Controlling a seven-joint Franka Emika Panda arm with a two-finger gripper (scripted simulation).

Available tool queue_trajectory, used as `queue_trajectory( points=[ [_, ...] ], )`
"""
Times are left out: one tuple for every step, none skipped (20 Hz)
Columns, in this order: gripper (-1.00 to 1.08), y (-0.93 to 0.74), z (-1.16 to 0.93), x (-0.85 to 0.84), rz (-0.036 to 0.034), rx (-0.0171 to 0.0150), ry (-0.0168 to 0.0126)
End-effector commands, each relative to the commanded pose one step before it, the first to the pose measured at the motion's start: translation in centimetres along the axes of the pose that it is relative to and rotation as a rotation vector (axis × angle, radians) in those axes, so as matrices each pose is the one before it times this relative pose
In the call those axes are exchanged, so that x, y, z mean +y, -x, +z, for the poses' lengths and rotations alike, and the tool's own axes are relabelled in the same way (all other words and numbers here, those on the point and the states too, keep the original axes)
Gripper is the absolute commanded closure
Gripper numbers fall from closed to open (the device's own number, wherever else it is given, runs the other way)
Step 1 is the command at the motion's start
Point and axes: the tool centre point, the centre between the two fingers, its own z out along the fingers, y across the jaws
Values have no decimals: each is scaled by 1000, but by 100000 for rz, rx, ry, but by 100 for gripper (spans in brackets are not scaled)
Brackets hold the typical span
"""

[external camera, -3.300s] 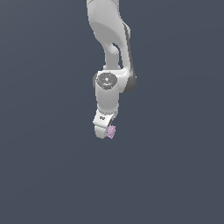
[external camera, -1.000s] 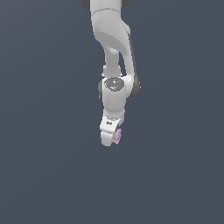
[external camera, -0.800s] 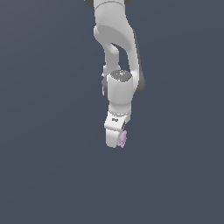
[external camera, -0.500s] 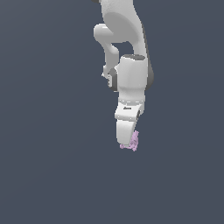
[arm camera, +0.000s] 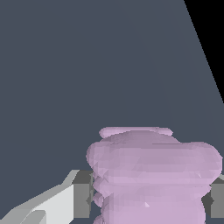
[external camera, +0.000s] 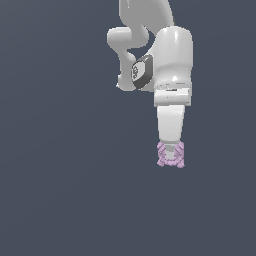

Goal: Pick up the object and move it to a goal position.

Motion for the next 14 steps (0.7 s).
queue_trajectory(
  points=[
    [108,-1363,-1327,1203,-47,1866,4943],
    [108,-428,-413,389,-38,529,1591],
    [108,-383,-369,349,-37,465,1430],
    [108,-341,-329,312,-35,407,1284],
    [108,-305,-294,280,-34,359,1154],
    [108,-273,-264,252,-32,318,1038],
    [108,-245,-237,226,-30,282,935],
    [108,-218,-212,202,-29,246,839],
    [108,-192,-185,178,-28,209,746],
    [108,-169,-163,157,-27,178,663],
    [108,-150,-144,139,-26,154,592],
    [108,-133,-128,124,-24,135,528],
    [108,-117,-113,109,-22,118,466],
    [108,-101,-98,95,-19,101,404]
  ],
)
